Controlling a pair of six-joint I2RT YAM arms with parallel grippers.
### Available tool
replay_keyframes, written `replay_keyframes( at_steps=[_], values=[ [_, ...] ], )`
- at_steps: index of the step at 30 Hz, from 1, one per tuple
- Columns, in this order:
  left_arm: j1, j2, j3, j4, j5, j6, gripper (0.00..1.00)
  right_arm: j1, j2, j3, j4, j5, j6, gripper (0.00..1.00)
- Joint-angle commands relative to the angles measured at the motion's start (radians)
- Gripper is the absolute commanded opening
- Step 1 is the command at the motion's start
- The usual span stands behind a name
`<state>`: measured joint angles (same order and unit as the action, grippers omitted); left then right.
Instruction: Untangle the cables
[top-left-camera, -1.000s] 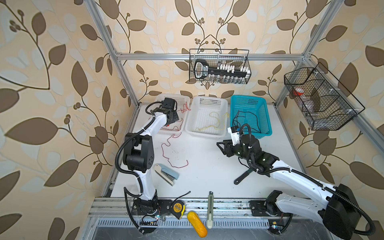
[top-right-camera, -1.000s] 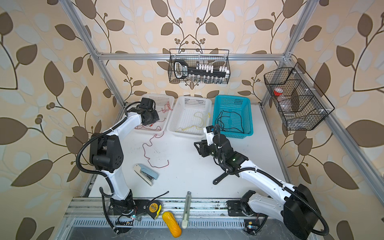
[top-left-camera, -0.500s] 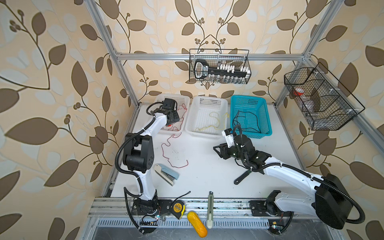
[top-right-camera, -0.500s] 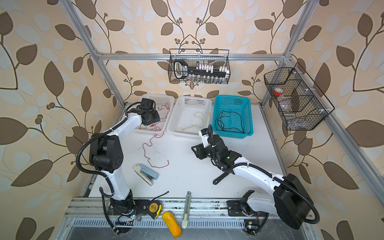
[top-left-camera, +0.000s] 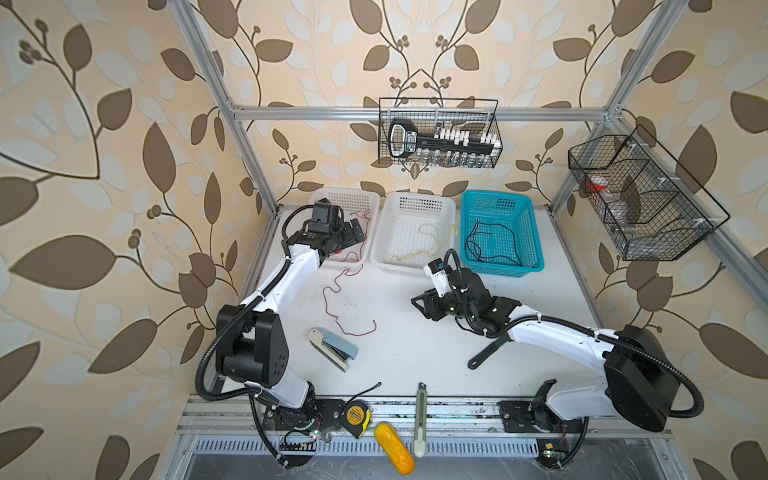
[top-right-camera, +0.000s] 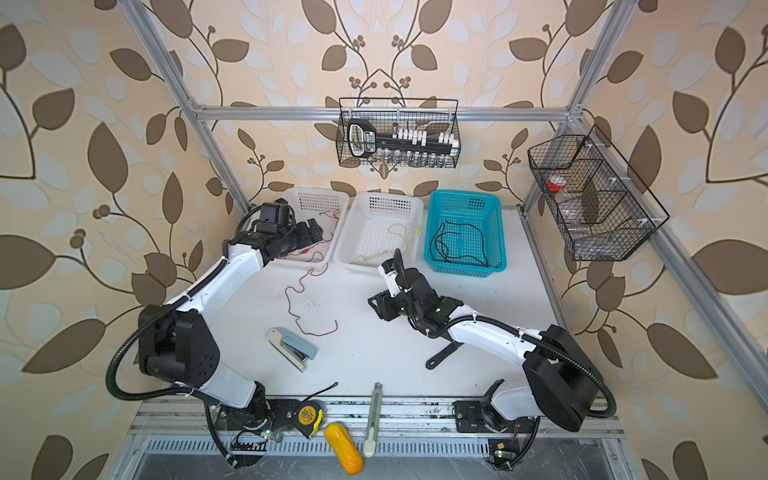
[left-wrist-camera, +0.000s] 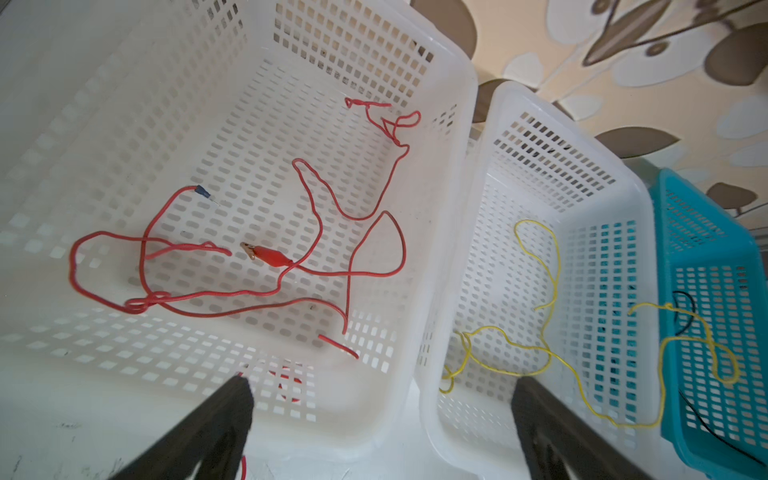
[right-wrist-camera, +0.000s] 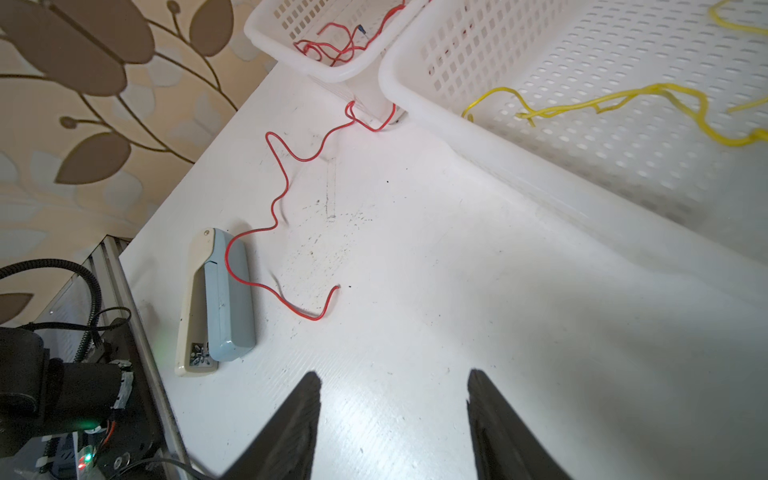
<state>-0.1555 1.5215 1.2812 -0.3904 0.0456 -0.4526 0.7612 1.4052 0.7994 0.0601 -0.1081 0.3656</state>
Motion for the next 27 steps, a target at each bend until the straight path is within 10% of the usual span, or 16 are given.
replay_keyframes(
  at_steps=[1, 27],
  values=[
    [0.01, -0.128, -0.063, 0.017, 0.002, -0.017, 0.99, 0.032, 0.048, 0.051, 0.025, 0.012, -0.056, 0.58],
    [0.009, -0.331, -0.54, 0.042, -0.281, -0.16, 0.97, 0.189, 0.247, 0.208, 0.02, 0.016, -0.176, 0.6]
  ],
)
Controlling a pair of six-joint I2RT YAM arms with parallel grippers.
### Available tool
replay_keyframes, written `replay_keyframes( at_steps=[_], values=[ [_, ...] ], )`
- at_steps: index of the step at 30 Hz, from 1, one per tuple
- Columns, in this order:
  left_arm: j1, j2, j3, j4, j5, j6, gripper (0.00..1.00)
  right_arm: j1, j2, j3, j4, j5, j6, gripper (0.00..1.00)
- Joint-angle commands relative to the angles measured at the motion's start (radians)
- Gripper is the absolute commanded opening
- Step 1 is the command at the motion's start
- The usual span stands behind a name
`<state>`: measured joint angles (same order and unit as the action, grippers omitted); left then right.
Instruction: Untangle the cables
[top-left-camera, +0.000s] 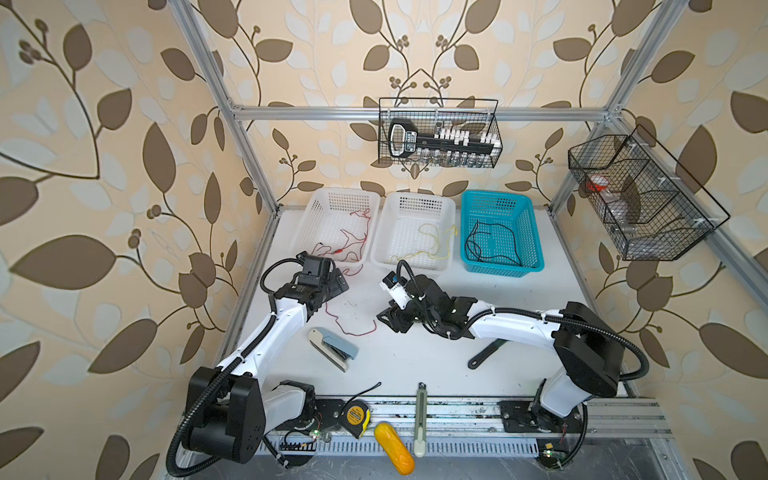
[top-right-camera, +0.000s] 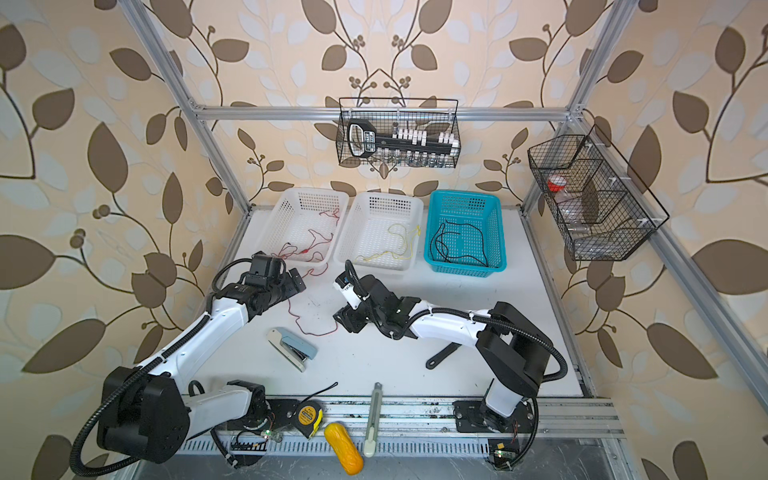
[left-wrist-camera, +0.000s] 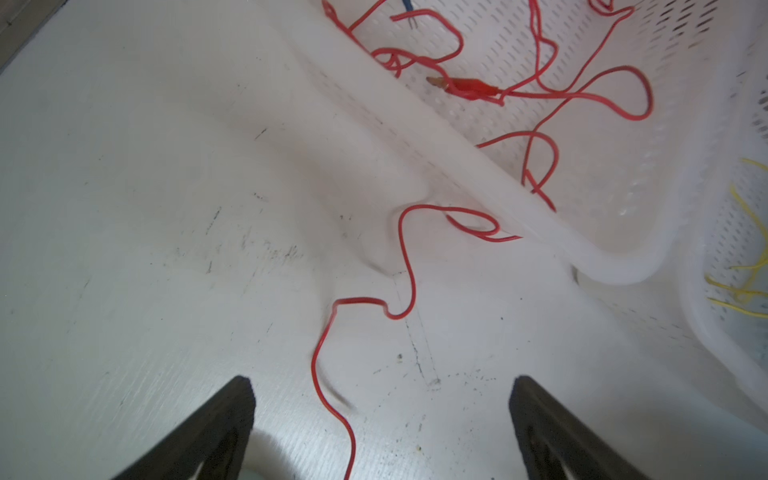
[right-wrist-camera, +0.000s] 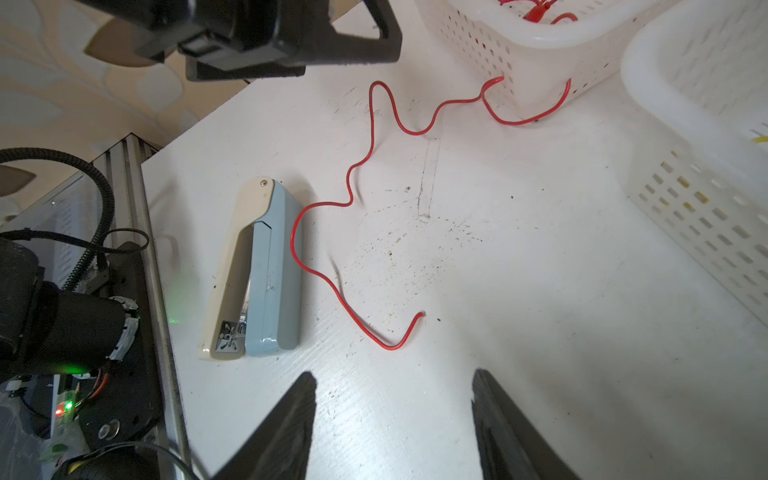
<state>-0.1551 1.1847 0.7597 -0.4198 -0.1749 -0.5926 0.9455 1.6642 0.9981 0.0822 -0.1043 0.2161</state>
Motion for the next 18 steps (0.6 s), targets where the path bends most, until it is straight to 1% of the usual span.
replay_keyframes(
  at_steps=[1, 3, 9, 12, 18],
  values=[
    [0.009, 0.019, -0.029, 0.099, -0.047, -0.013, 0.97, 0.005, -0.014, 0.006, -0.003, 0.011, -0.028, 0.6],
    [0.01, 0.046, -0.04, 0.142, -0.023, -0.005, 0.97, 0.005, -0.018, 0.0, -0.005, 0.013, -0.028, 0.6],
    [0.014, 0.153, -0.016, 0.189, -0.038, 0.018, 0.93, 0.005, -0.041, -0.023, -0.014, 0.035, -0.029, 0.6],
    [0.017, 0.199, 0.005, 0.201, -0.025, 0.022, 0.88, 0.005, -0.051, -0.031, -0.022, 0.047, -0.033, 0.6],
    [0.026, 0.271, 0.024, 0.212, -0.031, 0.029, 0.72, 0.004, -0.068, -0.044, -0.038, 0.073, -0.04, 0.61]
  ],
)
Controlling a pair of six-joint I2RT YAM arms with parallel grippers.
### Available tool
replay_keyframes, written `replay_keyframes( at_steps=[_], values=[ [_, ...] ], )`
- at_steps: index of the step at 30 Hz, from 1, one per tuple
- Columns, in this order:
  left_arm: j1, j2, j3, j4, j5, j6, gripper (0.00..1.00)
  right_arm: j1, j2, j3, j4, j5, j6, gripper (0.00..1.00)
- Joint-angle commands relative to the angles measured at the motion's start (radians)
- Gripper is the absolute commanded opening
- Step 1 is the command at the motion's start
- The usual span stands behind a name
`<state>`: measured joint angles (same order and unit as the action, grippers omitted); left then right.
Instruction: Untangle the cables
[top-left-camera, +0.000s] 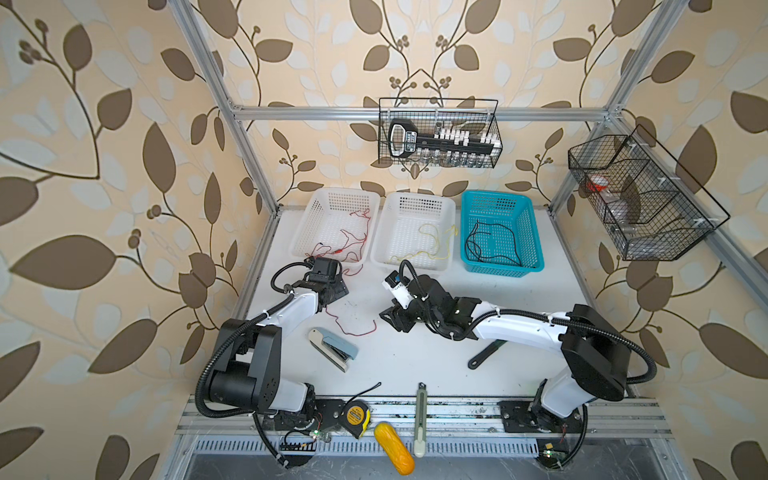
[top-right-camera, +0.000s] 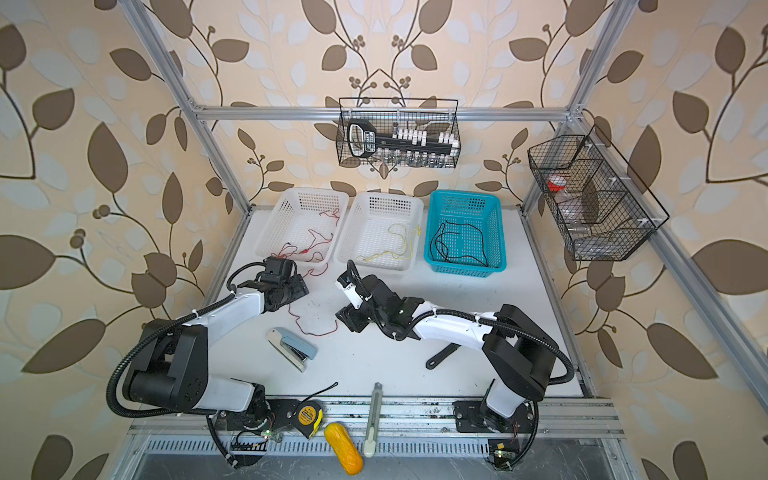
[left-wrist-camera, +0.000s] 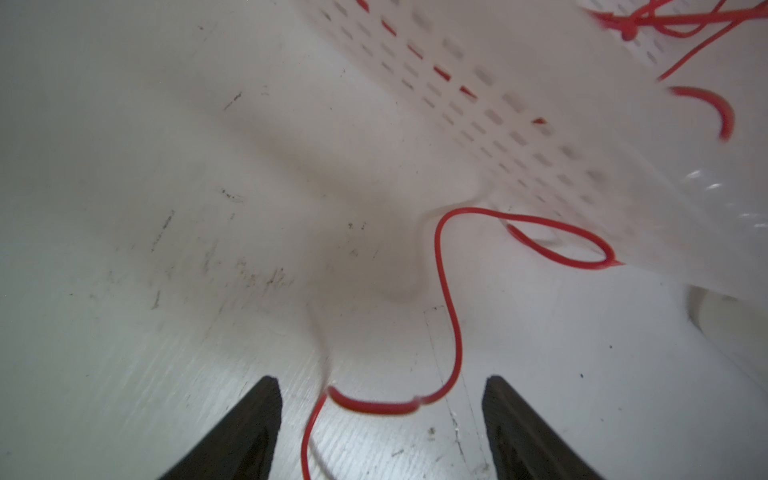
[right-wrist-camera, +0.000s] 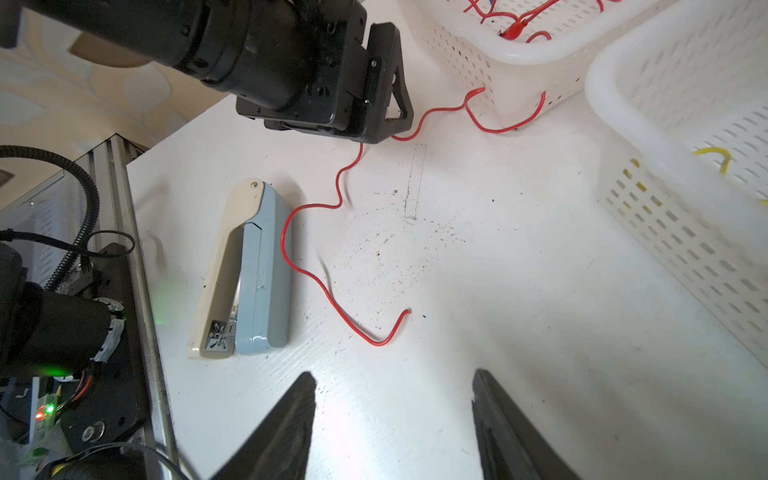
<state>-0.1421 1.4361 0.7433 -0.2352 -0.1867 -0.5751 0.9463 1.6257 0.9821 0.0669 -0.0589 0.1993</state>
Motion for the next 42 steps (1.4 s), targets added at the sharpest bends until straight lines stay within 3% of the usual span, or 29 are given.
replay_keyframes(
  at_steps=[1, 8, 30, 37, 42],
  values=[
    [0.015, 0.034, 0.043, 0.028, -0.022, 0.014, 0.7, 0.005, -0.033, -0.031, -0.025, 0.031, -0.024, 0.6],
    [0.021, 0.069, 0.061, 0.037, -0.027, 0.032, 0.58, 0.003, -0.05, -0.039, -0.037, 0.042, -0.027, 0.61],
    [0.027, 0.084, 0.067, 0.028, 0.02, 0.048, 0.0, 0.004, -0.05, -0.051, -0.046, 0.049, -0.028, 0.61],
    [0.027, 0.013, 0.043, 0.016, 0.089, 0.021, 0.0, 0.005, -0.066, -0.072, -0.027, 0.077, -0.021, 0.61],
    [0.027, -0.117, 0.033, 0.002, 0.127, 0.011, 0.0, 0.0, -0.098, -0.099, -0.01, 0.132, -0.01, 0.61]
  ],
)
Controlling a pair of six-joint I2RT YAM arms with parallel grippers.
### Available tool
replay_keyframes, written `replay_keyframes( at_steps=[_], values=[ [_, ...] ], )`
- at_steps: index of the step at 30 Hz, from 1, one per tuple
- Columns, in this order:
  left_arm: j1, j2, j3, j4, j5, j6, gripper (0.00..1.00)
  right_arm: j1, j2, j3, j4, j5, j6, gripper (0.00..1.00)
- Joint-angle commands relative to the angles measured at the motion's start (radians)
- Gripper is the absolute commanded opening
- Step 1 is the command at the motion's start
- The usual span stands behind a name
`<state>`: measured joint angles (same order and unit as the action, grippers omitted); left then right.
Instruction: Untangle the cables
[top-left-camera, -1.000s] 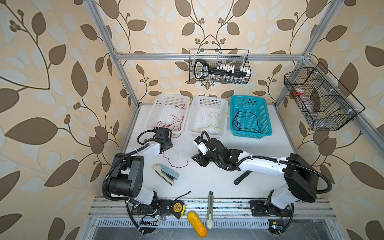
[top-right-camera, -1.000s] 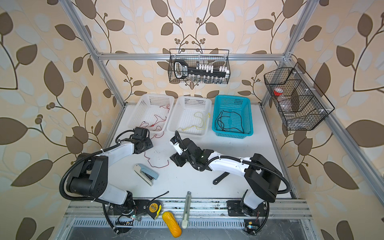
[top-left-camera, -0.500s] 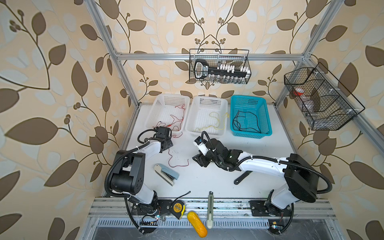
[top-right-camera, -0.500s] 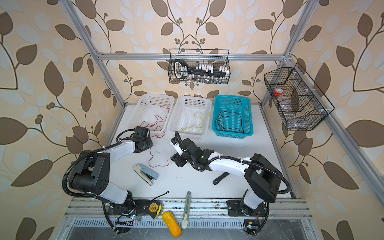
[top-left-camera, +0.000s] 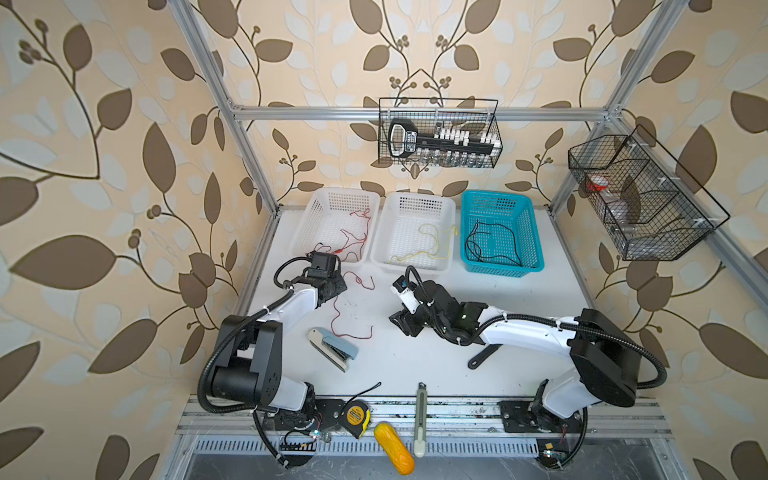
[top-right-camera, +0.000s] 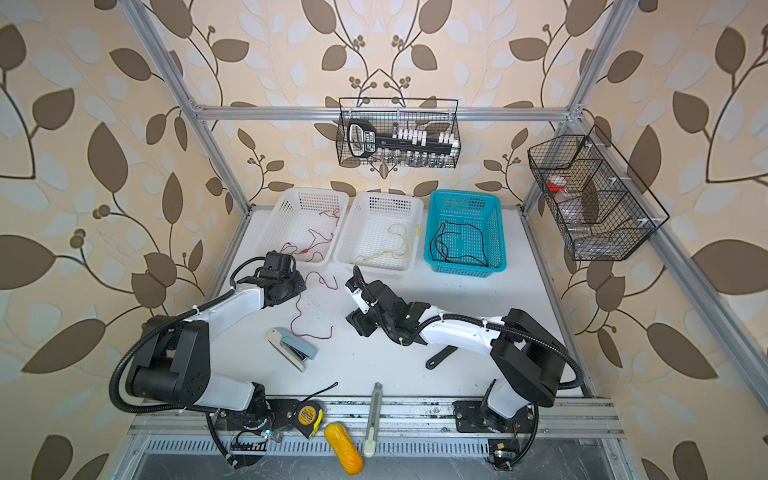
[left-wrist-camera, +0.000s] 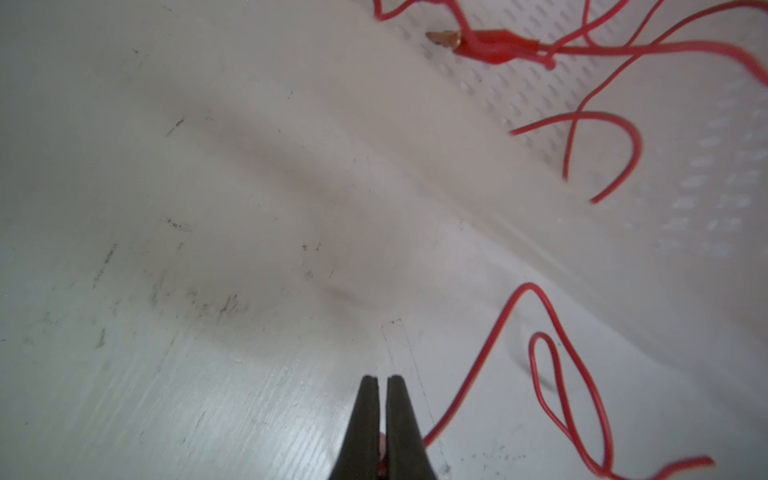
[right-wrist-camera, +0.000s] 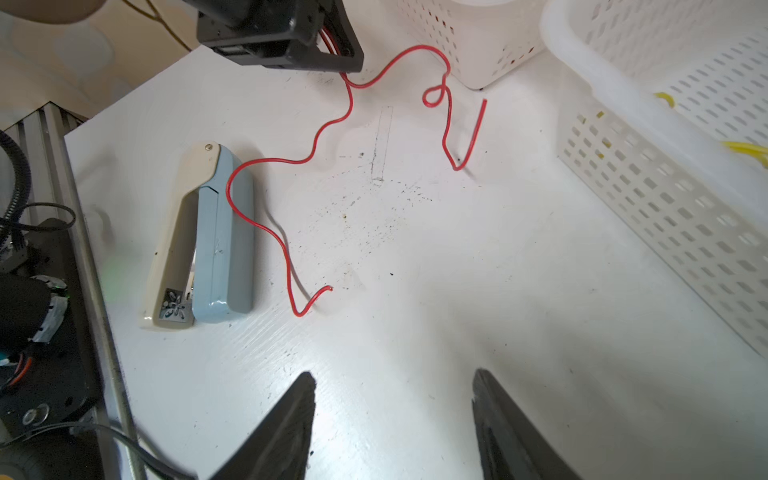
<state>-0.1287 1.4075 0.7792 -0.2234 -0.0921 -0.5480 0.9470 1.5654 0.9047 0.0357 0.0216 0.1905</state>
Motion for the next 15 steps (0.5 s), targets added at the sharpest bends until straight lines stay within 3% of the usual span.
replay_keyframes(
  at_steps=[1, 10, 15],
  values=[
    [0.014, -0.112, -0.002, -0.016, 0.03, -0.016, 0.0, -0.002, -0.047, -0.028, 0.023, 0.063, 0.003, 0.61],
    [0.014, -0.363, 0.101, -0.113, -0.006, -0.035, 0.0, -0.087, -0.196, -0.164, 0.082, 0.139, 0.082, 0.61],
    [0.014, -0.382, 0.249, -0.149, -0.028, 0.002, 0.0, -0.11, -0.286, -0.214, 0.074, 0.187, 0.079, 0.61]
  ],
)
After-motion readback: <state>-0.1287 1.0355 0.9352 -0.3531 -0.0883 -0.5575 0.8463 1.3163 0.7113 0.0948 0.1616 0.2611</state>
